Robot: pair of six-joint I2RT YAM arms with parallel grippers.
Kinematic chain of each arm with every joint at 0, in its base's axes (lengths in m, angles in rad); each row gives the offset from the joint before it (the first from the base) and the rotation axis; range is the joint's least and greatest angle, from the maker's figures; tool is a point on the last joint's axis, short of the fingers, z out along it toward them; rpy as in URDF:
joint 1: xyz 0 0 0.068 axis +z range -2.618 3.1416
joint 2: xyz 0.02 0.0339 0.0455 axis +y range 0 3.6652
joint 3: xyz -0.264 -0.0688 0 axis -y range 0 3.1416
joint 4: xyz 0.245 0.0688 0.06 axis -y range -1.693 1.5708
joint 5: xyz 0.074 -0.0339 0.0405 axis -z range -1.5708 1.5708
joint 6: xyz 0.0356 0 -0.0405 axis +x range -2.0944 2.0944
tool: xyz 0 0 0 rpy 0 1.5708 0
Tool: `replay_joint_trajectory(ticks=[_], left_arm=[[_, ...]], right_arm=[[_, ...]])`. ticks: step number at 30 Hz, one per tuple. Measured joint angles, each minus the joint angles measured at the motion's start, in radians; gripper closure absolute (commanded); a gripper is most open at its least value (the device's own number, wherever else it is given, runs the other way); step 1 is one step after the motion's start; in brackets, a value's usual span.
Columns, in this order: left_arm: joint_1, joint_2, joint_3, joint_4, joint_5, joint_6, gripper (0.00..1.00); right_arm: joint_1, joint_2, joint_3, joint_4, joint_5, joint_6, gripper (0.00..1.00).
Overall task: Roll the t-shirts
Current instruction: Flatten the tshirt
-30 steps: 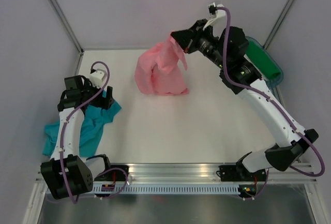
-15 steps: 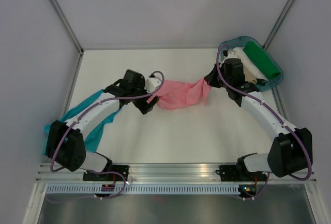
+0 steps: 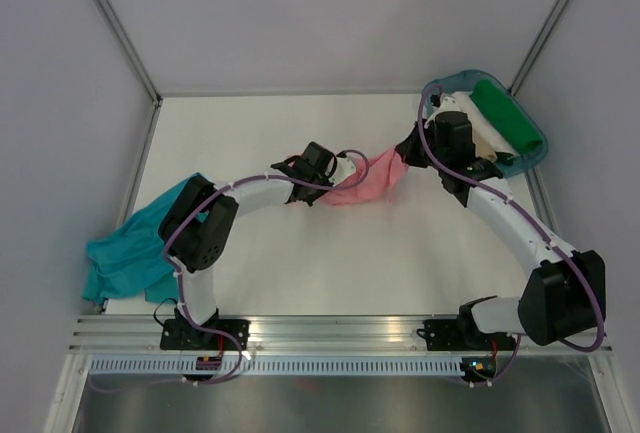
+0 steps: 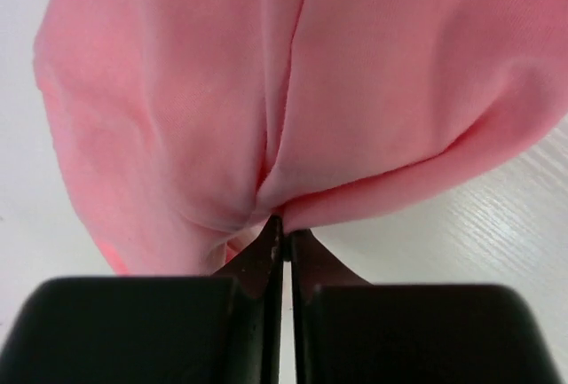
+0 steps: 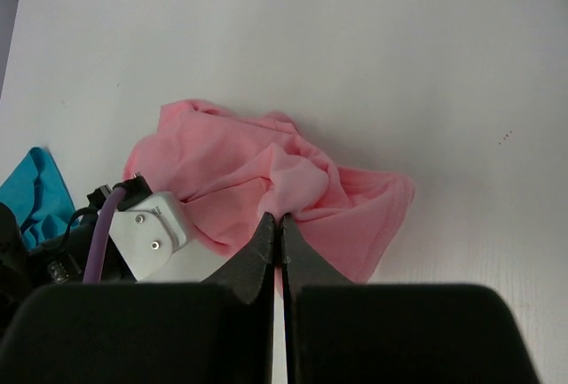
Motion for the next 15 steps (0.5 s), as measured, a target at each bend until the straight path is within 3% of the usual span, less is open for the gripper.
replay_joint_trajectory(ticks=[8, 15], left_arm=[[0.058, -0.082, 0.018, -0.024, -0.105, 0.024, 0.98], [0.218, -0.338, 0.306, -0.069, -0.172, 0.045, 0.98]], right_arm=[[-0.041, -0.007, 0.155, -0.037, 0.010, -0.019, 1.00], [-0.054, -0.048, 0.436, -0.042, 0.026, -0.046, 1.00]])
